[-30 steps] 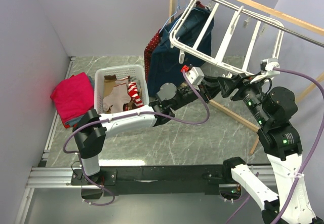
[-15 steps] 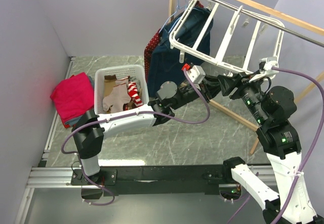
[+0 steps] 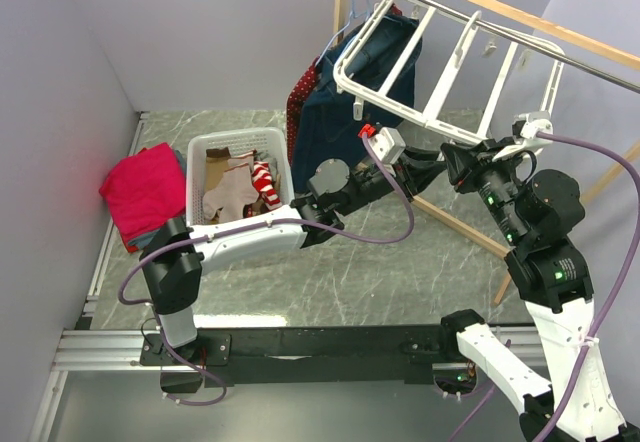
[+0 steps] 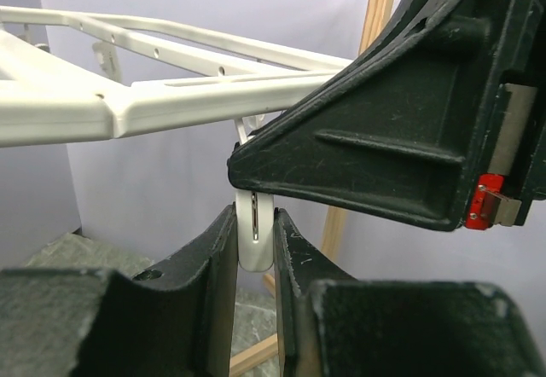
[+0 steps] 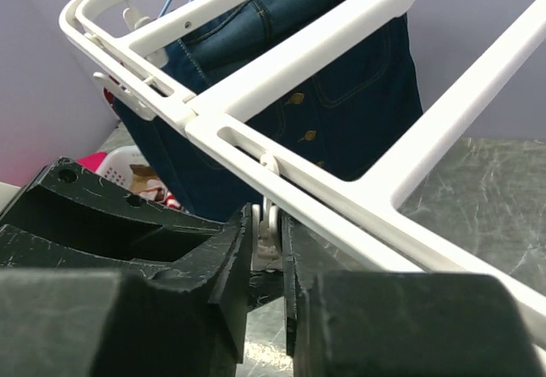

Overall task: Clip the socks to the hanger
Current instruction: Open the clamp at the hanger, then pick up the sock from the bin.

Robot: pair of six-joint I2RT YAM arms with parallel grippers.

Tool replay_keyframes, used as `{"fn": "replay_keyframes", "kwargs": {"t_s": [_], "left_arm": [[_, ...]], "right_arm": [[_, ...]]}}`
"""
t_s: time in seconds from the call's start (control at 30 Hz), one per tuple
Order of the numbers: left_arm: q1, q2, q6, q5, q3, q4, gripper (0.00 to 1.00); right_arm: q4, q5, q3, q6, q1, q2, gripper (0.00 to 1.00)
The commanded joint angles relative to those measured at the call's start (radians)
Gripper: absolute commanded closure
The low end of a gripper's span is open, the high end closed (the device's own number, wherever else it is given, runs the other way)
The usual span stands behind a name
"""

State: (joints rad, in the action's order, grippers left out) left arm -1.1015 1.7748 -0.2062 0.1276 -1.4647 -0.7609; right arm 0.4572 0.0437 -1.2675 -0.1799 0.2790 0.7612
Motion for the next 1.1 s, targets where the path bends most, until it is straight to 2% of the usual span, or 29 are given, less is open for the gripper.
{"fn": "replay_keyframes", "kwargs": {"t_s": [0.0,0.13,0.23,0.27,0.3,0.37,0.5,0.57,0.6,0.63,0.7,0.73,0.83,0.97,1.0,1.07], "left_arm": [[-0.031,-0.057,-0.012,0.055,0.004,0.017,0.74],[-0.031,-0.072,-0.016,0.053,0.026,0.014,0.65],[-0.031,-0.098,-0.021,0.043,0.050,0.020,0.56],[-0.032,-0.107,-0.021,0.032,0.059,0.026,0.52],[-0.031,-0.130,-0.021,0.026,0.084,0.032,0.44],[-0.031,-0.159,-0.021,0.011,0.113,0.043,0.37],[-0.031,-0.282,-0.030,-0.096,0.207,0.141,0.19],[-0.031,-0.328,-0.041,-0.155,0.234,0.204,0.16],[-0.028,-0.374,-0.050,-0.201,0.254,0.240,0.11],[-0.023,-0.393,-0.062,-0.282,0.262,0.329,0.09],[0.012,-0.435,-0.133,-0.342,0.268,0.430,0.08],[0.034,-0.446,-0.166,-0.358,0.265,0.539,0.07],[0.133,-0.489,-0.312,-0.359,0.291,0.703,0.06],[0.265,-0.543,-0.369,-0.391,0.375,0.852,0.06],[0.340,-0.543,-0.375,-0.385,0.392,0.891,0.07],[0.420,-0.534,-0.391,-0.376,0.394,0.986,0.08]], "right_arm": [[-0.092,-0.028,0.007,0.007,0.005,0.006,0.83],[-0.094,-0.039,0.017,0.007,0.005,0.000,0.89],[-0.098,-0.036,0.022,0.007,0.005,-0.003,0.89],[-0.098,-0.034,0.025,0.007,0.005,-0.005,0.89],[-0.101,-0.034,0.029,0.007,0.005,-0.007,0.89],[-0.104,-0.028,0.037,0.008,0.005,-0.010,0.89],[-0.118,-0.024,0.056,0.010,0.005,-0.022,0.87],[-0.121,-0.015,0.060,0.010,0.005,-0.022,0.85],[-0.126,-0.013,0.066,0.013,0.005,-0.023,0.85],[-0.129,-0.011,0.068,0.013,0.005,-0.023,0.85],[-0.137,-0.005,0.076,0.019,0.005,-0.026,0.85],[-0.138,-0.005,0.080,0.019,0.006,-0.028,0.85],[-0.149,-0.002,0.086,0.023,0.005,-0.030,0.85],[-0.150,0.005,0.088,0.028,0.005,-0.028,0.85],[-0.152,0.007,0.088,0.028,0.006,-0.028,0.85],[-0.153,0.013,0.089,0.026,0.005,-0.030,0.85]]}}
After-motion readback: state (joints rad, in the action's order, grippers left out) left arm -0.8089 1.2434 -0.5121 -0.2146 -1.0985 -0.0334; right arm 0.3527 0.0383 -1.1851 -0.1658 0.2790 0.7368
